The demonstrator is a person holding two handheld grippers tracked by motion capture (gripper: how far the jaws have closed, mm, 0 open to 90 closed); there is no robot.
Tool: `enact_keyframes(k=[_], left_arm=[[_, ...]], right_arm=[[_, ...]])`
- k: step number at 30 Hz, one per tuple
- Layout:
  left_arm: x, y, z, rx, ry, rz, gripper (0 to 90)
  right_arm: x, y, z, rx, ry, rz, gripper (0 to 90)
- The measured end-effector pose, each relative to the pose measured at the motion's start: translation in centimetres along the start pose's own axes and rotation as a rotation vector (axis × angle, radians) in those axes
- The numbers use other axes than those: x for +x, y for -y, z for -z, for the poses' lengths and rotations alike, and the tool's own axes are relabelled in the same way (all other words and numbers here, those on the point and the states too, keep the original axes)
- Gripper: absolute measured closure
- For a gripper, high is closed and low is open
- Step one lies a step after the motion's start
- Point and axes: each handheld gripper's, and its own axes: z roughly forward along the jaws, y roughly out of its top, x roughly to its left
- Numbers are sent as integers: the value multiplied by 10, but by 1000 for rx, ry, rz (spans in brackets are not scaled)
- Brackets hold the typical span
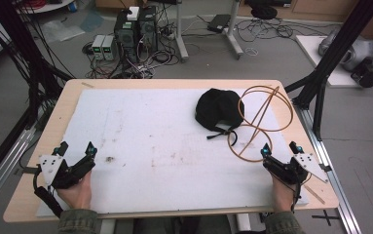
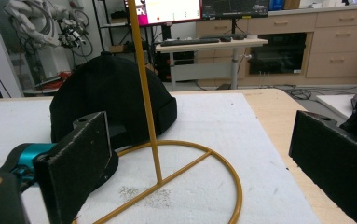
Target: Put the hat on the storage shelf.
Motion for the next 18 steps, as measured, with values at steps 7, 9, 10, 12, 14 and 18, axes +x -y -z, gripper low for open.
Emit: enact_keyframes(k=[7,9,10,12,14,18], left_arm=[[1,0,0,5,-37,7,185],[1,-1,0,3,-37,10,185],[1,-1,0,4,-36,9,182],[1,0,0,7,-34,7,177],[1,0,0,12,-31,6,176],[0,0,-1,14,-24,4,174]], right_arm=[[0,0,0,0,-2,5,45],[0,1,0,1,-3,3,45],[0,1,0,2,-3,4,45],[0,1,0,4,-4,6,45],[0,1,0,8,-4,3,45],[0,1,-1,12,-7,4,45]])
